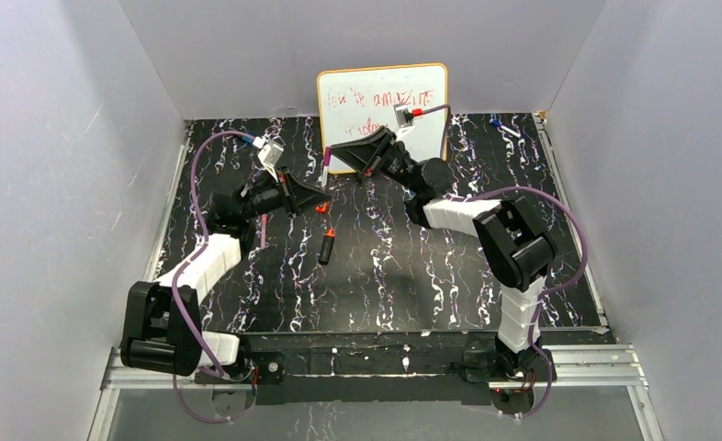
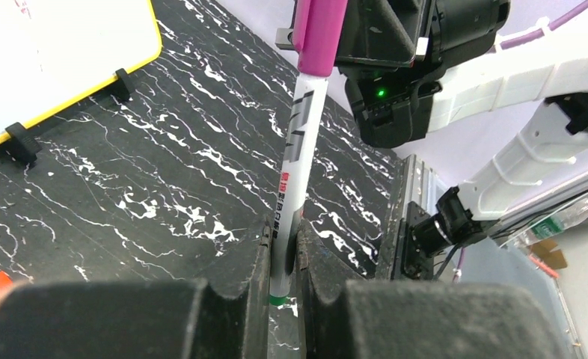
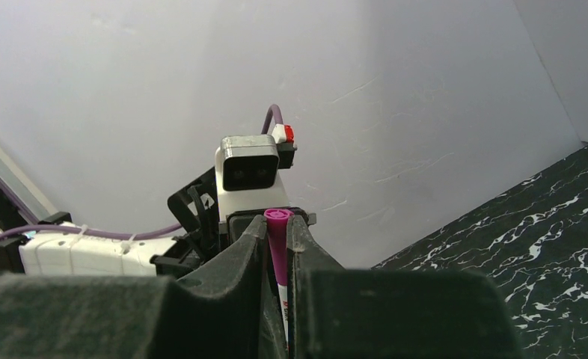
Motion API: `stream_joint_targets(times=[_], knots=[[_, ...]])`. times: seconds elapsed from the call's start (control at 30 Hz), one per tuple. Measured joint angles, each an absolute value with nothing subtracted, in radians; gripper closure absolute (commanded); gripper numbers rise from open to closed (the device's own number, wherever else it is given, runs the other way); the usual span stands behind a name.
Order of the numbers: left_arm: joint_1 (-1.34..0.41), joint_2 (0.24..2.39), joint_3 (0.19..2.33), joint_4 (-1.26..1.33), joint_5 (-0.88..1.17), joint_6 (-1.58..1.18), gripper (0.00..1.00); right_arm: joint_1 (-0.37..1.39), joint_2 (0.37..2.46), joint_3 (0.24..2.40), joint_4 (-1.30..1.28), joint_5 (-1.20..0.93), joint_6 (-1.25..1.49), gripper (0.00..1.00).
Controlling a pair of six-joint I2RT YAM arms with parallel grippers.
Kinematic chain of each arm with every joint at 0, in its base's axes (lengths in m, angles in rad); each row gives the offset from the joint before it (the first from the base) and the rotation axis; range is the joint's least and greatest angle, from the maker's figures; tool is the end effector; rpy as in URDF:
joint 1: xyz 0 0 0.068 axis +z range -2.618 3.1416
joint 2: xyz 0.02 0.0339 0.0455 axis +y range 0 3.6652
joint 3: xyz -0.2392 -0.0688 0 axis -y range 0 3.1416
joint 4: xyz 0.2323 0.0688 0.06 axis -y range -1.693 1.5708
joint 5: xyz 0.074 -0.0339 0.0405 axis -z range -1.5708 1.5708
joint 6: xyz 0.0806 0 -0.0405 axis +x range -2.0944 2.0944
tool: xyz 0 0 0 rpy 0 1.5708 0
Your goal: Insert the pens into the pen caps
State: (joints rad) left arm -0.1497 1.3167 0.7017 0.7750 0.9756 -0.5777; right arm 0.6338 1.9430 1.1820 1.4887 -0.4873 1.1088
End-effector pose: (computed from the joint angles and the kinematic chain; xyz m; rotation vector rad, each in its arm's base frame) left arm 0.2886 -0.1110 0.2790 0.5443 1.5232 -1.2542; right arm 0.3201 0.2821 0.3162 -0.2922 1.0611 1.7966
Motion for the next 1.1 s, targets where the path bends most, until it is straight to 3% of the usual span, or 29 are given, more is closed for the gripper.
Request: stream_joint_targets(times=[0.23,0.37,0.57,0.73,0.83,1.1], knots=[[-0.147,1.312,0.733,0.626,0.988,-0.424,1.00,0.628,1.934,1.182,1.473,-0.562,1.038,0.99],[-0.146,1.286,0.734,0.554,0.976,-0.344,1.00,0.628,1.908,1.182,1.417,-0.606,0.979,0.74],[-0.131,1.261,0.734,0.489,0.874,-0.298,1.00,0.649,1.848,1.181,1.384,-0.693,0.926,0.58],[-0.135,1.261,0.734,0.443,0.828,-0.278,1.00,0.670,1.822,1.182,1.384,-0.714,0.892,0.34],[-0.147,1.261,0.734,0.414,0.816,-0.258,1.00,0.668,1.822,1.182,1.359,-0.710,0.871,0.26],[-0.168,1.252,0.731,0.388,0.812,-0.235,1.00,0.668,1.822,1.192,1.237,-0.628,0.768,0.18]])
